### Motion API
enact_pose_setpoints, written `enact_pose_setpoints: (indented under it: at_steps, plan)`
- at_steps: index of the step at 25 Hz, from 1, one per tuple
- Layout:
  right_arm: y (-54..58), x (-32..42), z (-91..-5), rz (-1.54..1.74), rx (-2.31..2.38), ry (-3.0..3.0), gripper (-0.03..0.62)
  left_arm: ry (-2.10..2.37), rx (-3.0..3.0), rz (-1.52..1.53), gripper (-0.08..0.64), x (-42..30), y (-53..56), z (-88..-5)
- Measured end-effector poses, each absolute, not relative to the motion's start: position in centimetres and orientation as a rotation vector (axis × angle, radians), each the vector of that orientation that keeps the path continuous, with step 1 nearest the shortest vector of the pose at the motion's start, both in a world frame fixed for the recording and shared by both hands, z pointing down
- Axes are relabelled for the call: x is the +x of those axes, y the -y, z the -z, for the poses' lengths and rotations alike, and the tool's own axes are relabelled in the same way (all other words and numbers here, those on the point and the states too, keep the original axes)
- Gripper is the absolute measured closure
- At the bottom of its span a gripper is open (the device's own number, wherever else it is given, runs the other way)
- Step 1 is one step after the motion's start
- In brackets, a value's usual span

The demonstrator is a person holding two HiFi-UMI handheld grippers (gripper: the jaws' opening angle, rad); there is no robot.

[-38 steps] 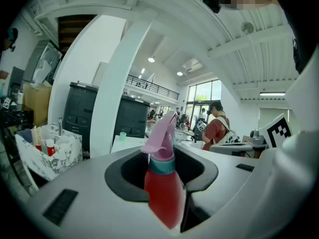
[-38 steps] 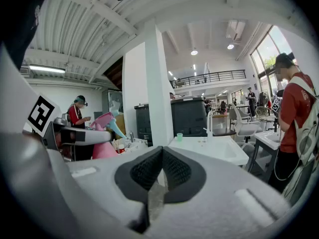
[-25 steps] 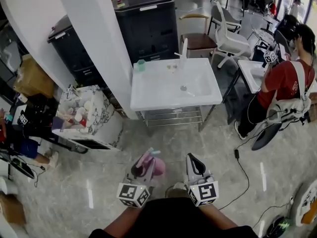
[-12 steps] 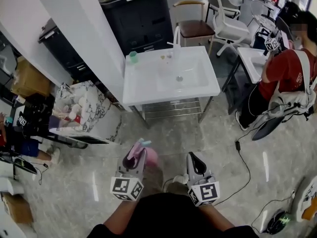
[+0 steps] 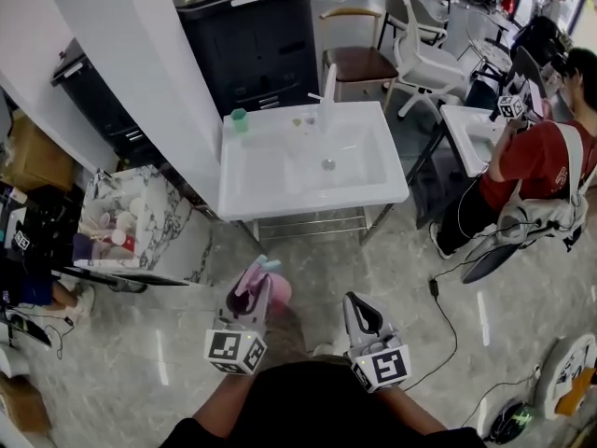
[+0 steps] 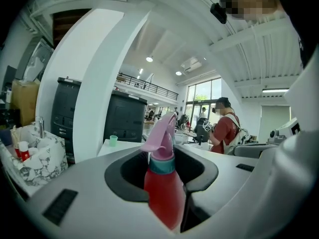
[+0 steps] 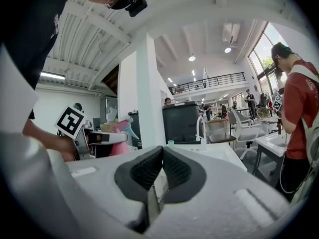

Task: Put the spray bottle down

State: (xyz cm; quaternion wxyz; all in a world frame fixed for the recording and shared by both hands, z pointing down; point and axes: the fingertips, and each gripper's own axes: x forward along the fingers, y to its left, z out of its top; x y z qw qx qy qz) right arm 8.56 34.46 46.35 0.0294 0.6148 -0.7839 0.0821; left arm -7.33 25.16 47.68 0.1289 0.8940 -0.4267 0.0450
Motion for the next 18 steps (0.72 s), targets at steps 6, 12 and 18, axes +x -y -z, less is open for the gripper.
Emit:
enact_pose_setpoints:
  at_steps: [6, 12, 18]
  plan:
    - [-25.7, 7.9, -46.6, -0.335, 1.882, 2.41, 0.594, 1.237, 2.575, -0.161, 0.394, -8.6, -17.4, -49.2]
    - [-15.5, 4.6, -45.7, -0.316, 1.816, 2.424, 0.594, 1.242, 2.559, -0.16, 0.394, -11.5, -9.7, -49.4]
    - [-8.1, 1.5, -45.6, -0.324, 1.819, 2.389, 0.594, 1.196, 2.584, -0.177, 0.394, -13.6, -2.7, -49.6]
